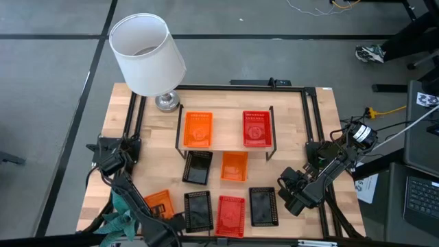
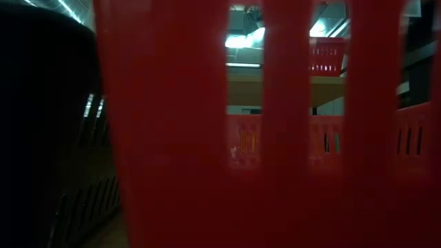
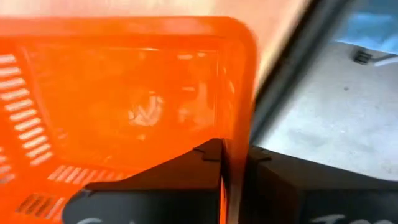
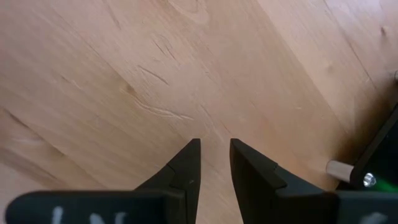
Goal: Stack baskets on shelf by color
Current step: Stack the bottom orange bin on top of the orange bin on the shelf
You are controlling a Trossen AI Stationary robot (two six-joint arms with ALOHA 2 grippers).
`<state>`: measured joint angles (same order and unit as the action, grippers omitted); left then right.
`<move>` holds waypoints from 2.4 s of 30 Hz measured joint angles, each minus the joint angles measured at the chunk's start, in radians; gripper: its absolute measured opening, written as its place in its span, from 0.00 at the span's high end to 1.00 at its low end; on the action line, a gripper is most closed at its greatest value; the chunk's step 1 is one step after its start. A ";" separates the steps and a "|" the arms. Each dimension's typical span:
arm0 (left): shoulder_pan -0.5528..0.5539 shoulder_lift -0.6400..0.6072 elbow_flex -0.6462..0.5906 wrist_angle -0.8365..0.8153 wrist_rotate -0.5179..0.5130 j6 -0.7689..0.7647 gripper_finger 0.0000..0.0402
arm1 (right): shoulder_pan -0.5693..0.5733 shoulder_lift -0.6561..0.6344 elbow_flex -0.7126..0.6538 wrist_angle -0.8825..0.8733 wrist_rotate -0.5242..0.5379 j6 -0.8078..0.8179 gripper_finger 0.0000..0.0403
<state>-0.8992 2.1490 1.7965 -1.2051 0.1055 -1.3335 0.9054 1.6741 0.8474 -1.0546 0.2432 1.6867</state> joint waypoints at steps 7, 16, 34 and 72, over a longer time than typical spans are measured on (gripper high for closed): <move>-0.002 -0.002 0.320 -0.274 -0.076 0.000 1.00 | 0.000 0.000 0.000 0.001 0.000 -0.014 0.79; 0.022 -0.026 0.548 -0.341 -0.591 0.317 1.00 | 0.000 0.000 0.000 0.012 0.000 -0.024 0.79; 0.555 -0.220 0.557 -0.367 -0.557 1.133 1.00 | 0.000 0.000 0.000 0.036 -0.006 -0.024 0.79; 0.793 -0.405 0.134 -0.324 -0.279 1.186 1.00 | 0.000 0.000 -0.001 -0.005 -0.034 -0.024 0.79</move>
<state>-0.1066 1.7443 1.9308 -1.5290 -0.1732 -0.1478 0.9054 1.6741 0.8463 -1.0595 0.2092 1.6630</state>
